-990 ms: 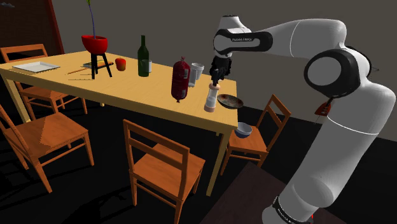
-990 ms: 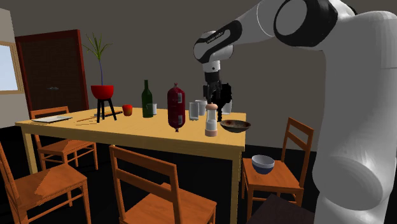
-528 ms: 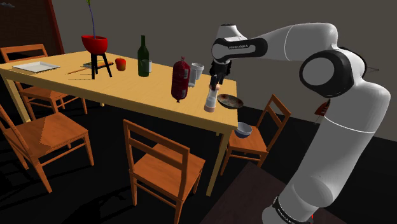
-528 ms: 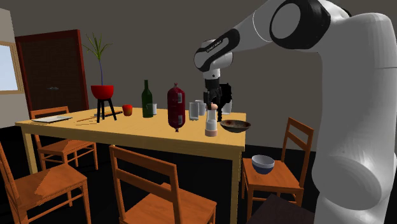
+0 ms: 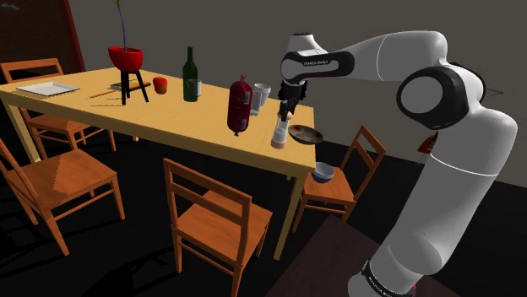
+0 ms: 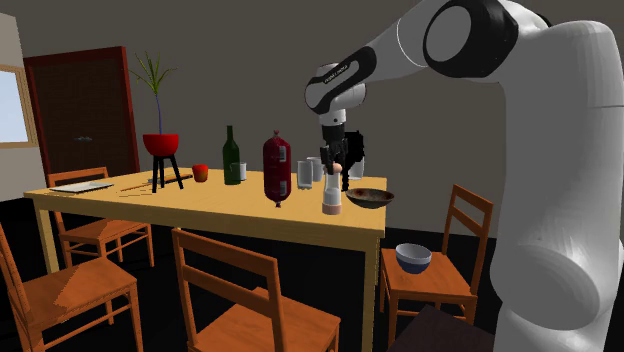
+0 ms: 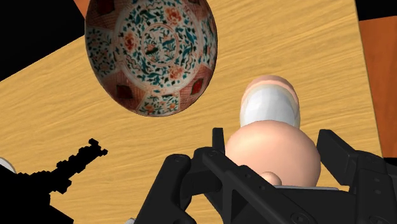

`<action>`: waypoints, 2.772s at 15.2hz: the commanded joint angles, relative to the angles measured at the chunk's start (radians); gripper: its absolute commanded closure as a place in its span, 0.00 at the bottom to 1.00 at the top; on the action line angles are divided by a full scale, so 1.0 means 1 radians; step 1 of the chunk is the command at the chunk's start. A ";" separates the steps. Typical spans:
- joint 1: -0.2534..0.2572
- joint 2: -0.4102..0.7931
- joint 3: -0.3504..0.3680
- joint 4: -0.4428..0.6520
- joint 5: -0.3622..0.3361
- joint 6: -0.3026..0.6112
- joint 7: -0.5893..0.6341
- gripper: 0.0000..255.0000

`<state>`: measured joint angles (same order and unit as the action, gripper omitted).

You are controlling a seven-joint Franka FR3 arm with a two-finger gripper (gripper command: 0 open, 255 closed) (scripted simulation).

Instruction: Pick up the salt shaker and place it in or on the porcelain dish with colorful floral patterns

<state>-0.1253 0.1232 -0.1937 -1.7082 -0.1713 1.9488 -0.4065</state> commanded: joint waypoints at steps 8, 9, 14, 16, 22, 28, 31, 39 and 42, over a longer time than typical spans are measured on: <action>0.000 0.000 0.000 0.000 0.000 -0.001 0.000 1.00; 0.000 0.000 0.000 0.000 0.000 0.000 0.000 1.00; 0.000 -0.001 0.000 0.065 0.004 -0.066 -0.011 1.00; 0.001 0.000 0.001 0.093 0.005 -0.092 -0.016 1.00; 0.000 0.010 0.001 0.185 0.011 -0.174 -0.030 1.00; -0.002 0.030 0.000 0.293 0.017 -0.261 -0.046 1.00; -0.003 0.044 -0.001 0.353 0.021 -0.306 -0.055 1.00; -0.113 0.131 -0.060 0.568 0.075 -0.410 -0.229 1.00; -0.174 0.198 -0.083 0.702 0.109 -0.468 -0.304 1.00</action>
<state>-0.2774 0.2920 -0.2689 -1.0621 -0.0758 1.5041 -0.6824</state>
